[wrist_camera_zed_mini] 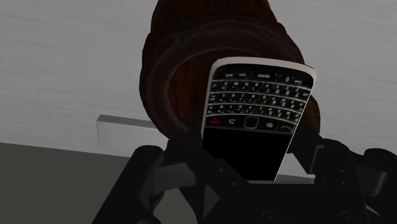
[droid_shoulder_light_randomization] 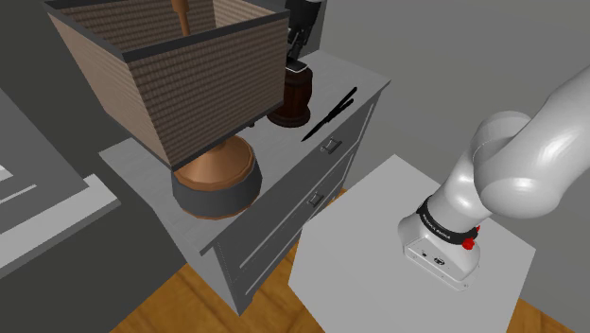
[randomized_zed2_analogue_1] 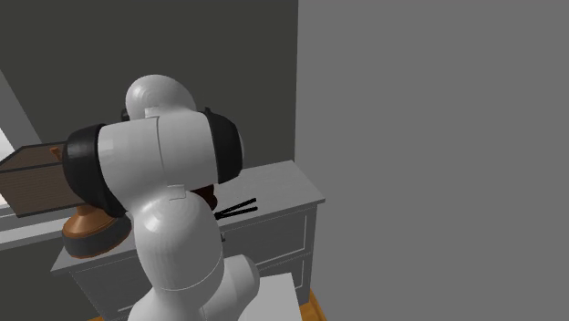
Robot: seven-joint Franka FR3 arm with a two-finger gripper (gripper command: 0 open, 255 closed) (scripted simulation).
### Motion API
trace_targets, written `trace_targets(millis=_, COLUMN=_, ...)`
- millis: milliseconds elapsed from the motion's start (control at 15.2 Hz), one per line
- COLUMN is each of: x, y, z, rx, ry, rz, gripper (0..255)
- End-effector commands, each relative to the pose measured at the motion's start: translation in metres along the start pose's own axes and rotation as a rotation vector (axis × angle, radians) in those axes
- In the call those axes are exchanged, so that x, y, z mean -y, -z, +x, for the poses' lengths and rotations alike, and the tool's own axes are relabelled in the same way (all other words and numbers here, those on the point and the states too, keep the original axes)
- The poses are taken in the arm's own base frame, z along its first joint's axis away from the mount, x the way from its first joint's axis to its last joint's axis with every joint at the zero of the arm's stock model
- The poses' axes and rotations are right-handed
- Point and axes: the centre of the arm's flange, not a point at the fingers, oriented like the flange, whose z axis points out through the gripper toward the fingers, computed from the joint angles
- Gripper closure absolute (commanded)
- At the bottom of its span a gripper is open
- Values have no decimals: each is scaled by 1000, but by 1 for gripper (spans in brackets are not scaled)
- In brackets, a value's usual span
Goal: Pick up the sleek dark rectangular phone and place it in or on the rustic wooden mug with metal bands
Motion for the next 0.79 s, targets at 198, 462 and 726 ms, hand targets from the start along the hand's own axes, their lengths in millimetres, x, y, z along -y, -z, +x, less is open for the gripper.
trace_targets(millis=198, x=1, y=-8, z=-2, rx=-1, ry=0, rz=0, gripper=255)
trace_targets(millis=462, x=1, y=-8, z=-2, rx=-1, ry=0, rz=0, gripper=255)
trace_targets(millis=726, x=1, y=-8, z=-2, rx=-1, ry=0, rz=0, gripper=0)
